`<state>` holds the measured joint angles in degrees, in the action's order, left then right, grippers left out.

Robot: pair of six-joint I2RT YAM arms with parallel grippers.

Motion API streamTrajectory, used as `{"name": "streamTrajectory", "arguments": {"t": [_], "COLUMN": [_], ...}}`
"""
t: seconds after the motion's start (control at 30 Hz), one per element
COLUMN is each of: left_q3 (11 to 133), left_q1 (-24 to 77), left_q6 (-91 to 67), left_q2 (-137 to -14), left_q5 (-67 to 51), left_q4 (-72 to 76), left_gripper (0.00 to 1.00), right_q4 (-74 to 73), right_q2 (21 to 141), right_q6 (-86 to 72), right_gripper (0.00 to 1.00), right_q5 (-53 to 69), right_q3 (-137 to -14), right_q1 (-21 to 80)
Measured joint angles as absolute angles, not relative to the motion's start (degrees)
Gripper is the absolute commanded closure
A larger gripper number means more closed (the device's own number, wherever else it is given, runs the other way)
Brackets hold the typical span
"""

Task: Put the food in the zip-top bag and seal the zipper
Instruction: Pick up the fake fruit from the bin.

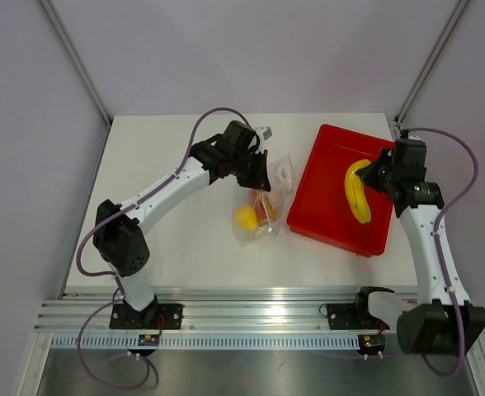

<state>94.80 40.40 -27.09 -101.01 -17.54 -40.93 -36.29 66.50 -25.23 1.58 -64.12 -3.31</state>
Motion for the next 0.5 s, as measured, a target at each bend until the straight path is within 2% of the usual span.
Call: {"name": "streamTrajectory", "arguments": {"t": [0.27,0.5], "left_q3": [94.8,94.7], "left_q1": [40.4,40.4], "left_q6": [-27.6,-27.7], "left_q2": [-101.0,-101.0], "left_q5": [-17.6,-17.6], "left_q4": [-40.2,-40.2], "left_gripper": [1.00,1.00], "right_q4": [-29.3,-21.9], "right_q2": [51.4,51.2], "right_q6": [-27.4,-32.0], "right_gripper": [1.00,1.00], "right_q5": [7.6,2.7], "right_q3": [-60.8,-59.8], "right_q1": [-0.6,15.7]}}
